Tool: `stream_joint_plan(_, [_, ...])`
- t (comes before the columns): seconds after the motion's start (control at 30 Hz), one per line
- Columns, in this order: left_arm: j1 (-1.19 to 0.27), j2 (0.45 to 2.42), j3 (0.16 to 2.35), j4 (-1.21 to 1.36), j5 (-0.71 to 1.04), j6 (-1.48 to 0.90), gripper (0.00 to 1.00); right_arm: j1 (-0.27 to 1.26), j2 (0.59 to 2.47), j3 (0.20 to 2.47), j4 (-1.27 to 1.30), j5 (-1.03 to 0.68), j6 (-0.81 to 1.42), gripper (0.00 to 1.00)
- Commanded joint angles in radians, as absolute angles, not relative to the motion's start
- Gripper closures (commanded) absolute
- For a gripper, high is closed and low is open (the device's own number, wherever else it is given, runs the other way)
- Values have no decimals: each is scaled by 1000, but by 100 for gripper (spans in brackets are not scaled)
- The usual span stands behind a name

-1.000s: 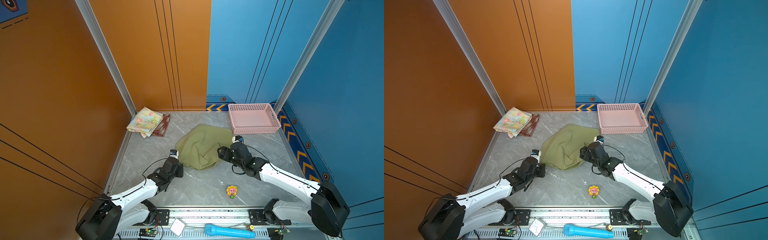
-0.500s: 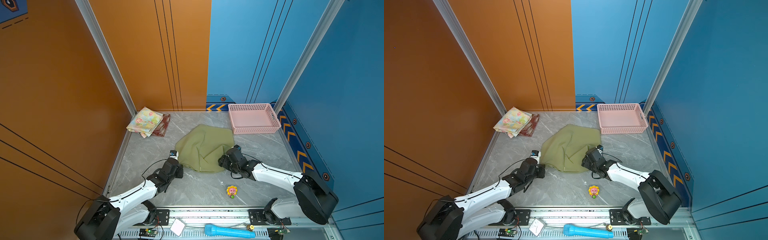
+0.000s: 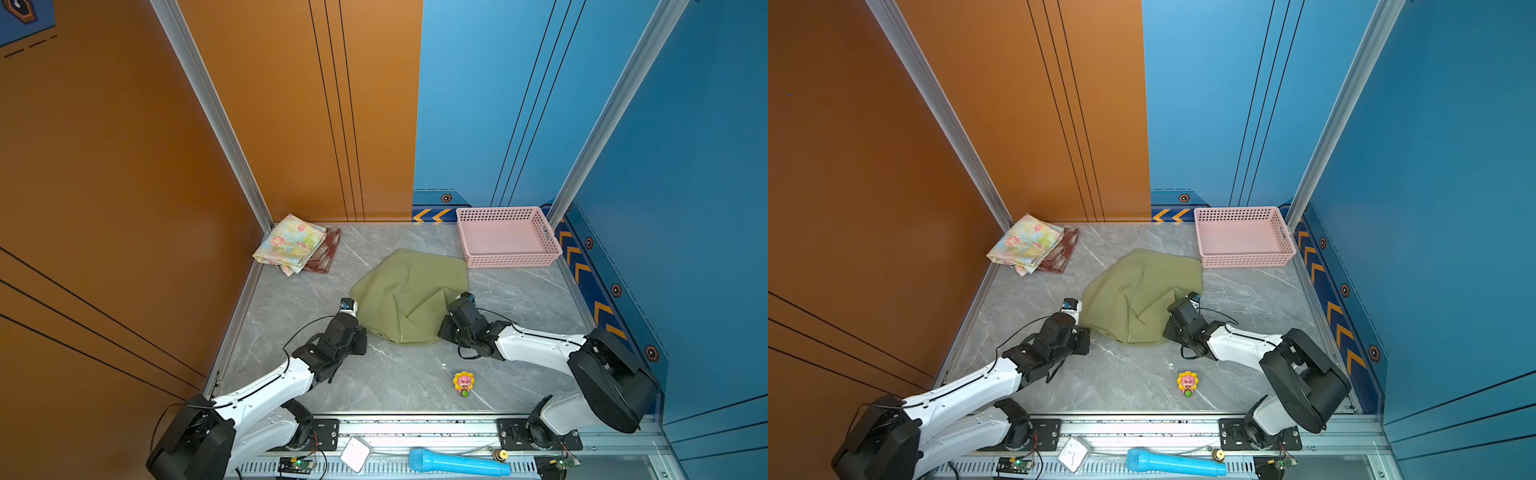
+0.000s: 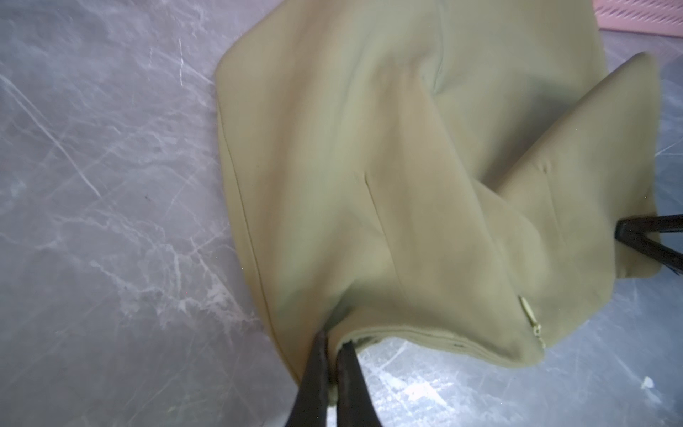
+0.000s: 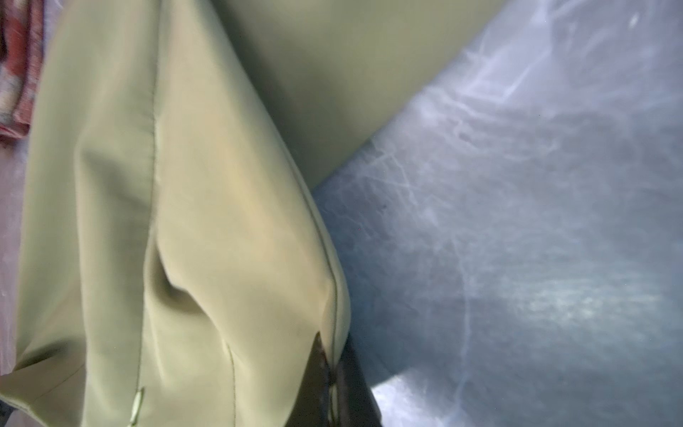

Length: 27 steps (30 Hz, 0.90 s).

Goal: Fold and stack the skirts
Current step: 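Lift the olive skirt with both grippers, swing it away and lay it flat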

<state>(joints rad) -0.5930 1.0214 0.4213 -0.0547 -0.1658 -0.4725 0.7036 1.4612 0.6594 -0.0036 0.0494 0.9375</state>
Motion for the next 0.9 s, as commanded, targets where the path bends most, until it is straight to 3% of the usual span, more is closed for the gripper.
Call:
stream_joint_plan(0.0, [-582, 942, 570, -208, -150, -479, 100, 733, 1321, 775, -121, 136, 858, 100])
stream_joint_plan(0.23, [-571, 848, 802, -348, -126, -438, 100, 718, 1099, 987, -310, 187, 788, 100])
stream_joint_plan(0.43, [-553, 802, 996, -419, -122, -358, 100, 709, 1051, 1222, -377, 202, 708, 100])
stream_joint_plan(0.57, [-493, 840, 1122, -417, -84, -319, 100, 641, 1103, 1354, -376, 165, 699, 100])
stream_joint_plan(0.87, [-225, 1128, 1298, -288, 232, -339, 100, 445, 1430, 1580, -209, -81, 823, 100])
